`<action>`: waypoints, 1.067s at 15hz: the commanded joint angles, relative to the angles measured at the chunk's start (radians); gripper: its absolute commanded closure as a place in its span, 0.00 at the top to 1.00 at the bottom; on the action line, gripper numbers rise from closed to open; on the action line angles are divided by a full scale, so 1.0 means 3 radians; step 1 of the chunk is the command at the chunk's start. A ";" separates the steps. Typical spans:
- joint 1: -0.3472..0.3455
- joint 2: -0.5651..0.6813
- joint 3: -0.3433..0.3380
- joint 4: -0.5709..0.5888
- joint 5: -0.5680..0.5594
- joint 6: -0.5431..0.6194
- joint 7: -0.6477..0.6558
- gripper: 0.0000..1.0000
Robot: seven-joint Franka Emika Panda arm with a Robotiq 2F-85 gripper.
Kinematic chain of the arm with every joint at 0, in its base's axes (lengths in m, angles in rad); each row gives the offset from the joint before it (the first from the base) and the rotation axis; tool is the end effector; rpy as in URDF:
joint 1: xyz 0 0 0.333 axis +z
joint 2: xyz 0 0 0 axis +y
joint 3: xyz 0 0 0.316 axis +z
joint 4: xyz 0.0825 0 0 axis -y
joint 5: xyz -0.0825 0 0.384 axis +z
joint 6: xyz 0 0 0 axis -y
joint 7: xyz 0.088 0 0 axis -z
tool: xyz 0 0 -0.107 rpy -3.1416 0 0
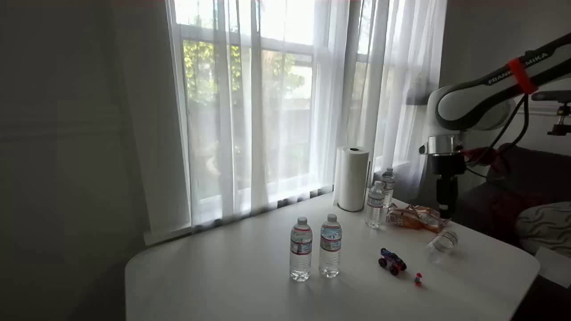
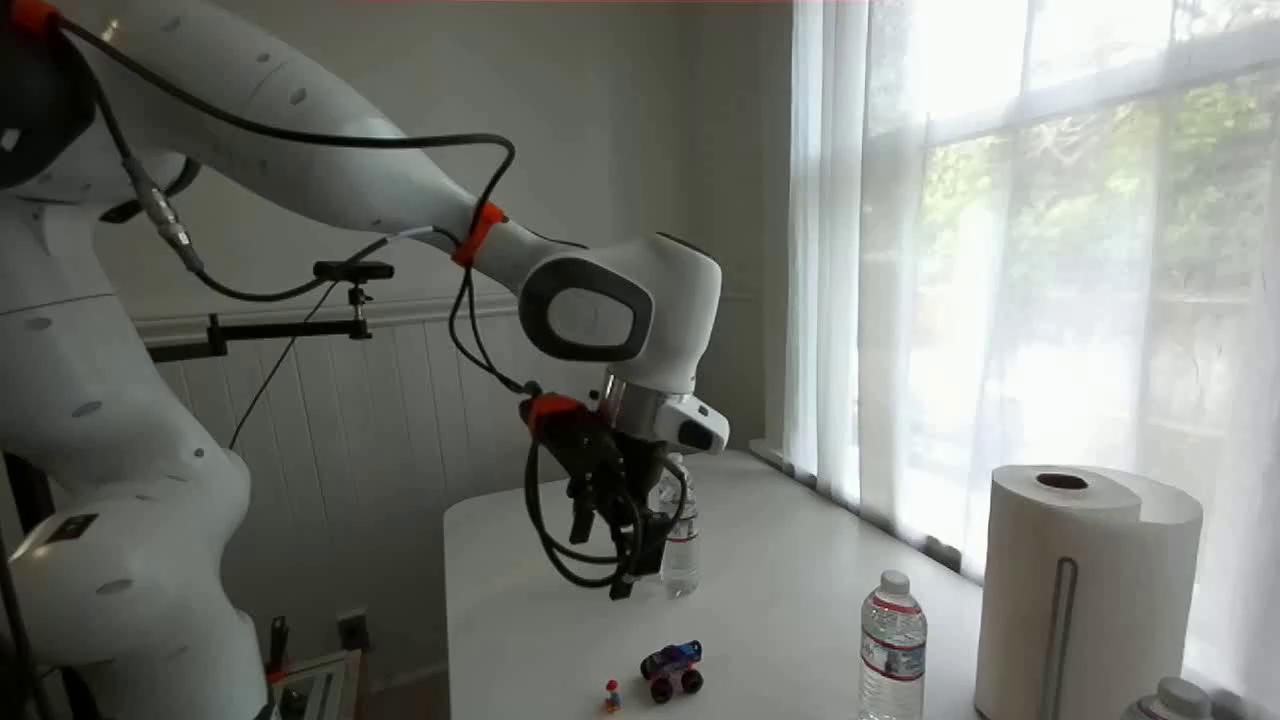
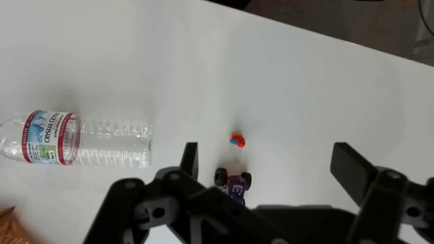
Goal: Pick up the lying water bottle and make it stand on its opening
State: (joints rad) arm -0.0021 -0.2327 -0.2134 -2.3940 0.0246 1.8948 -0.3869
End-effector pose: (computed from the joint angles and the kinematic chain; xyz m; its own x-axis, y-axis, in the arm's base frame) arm 0.4197 -0.0902 0.3857 0.9570 0.1859 -0.2225 0.1509 -0.9746 -0.1653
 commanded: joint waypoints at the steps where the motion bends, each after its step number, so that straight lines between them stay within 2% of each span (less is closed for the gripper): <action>1: -0.0086 0.0007 0.0084 0.0006 0.0018 -0.0009 -0.0015 1.00; 5: -0.0087 0.0010 0.0084 0.0006 0.0018 -0.0009 -0.0015 1.00; 10: -0.0350 0.0171 0.0088 -0.0078 -0.0275 0.0710 0.0748 1.00; 16: -0.0666 0.0553 0.0002 -0.0091 -0.0420 0.1071 0.1564 1.00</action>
State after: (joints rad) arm -0.1662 -0.1117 -0.2073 -2.4105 -0.0755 2.1688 -0.0368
